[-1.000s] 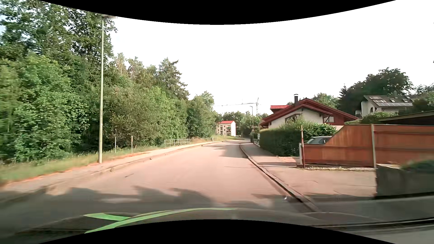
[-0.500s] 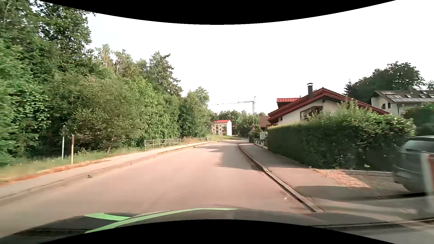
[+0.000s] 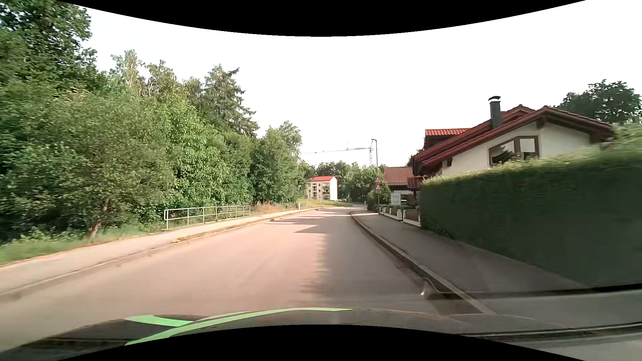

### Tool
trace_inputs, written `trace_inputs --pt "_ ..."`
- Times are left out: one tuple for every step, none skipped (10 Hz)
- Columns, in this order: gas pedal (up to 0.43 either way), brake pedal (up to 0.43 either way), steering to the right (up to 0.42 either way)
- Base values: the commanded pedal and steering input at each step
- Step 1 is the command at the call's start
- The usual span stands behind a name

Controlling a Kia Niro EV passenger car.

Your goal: Follow the waypoints while adhering to traffic rules and regulations

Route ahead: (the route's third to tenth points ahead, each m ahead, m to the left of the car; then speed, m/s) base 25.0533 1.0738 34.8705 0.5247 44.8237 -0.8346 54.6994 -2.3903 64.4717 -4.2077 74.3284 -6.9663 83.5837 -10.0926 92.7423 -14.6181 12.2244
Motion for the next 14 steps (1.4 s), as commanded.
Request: trace_inputs --pt "0.067 0.000 0.009" --pt "0.067 0.000 0.009" --pt "0.067 0.000 0.009" --pt "0.067 0.000 0.009" --pt "0.067 0.000 0.009" --pt "0.067 0.000 0.010" --pt "0.067 0.000 0.010" --pt "0.067 0.000 0.010" --pt "0.067 0.000 0.010" --pt "0.067 0.000 0.010" --pt "0.067 0.000 0.010" --pt "0.067 0.000 0.010" --pt "0.067 0.000 0.009" --pt "0.059 0.000 0.010"
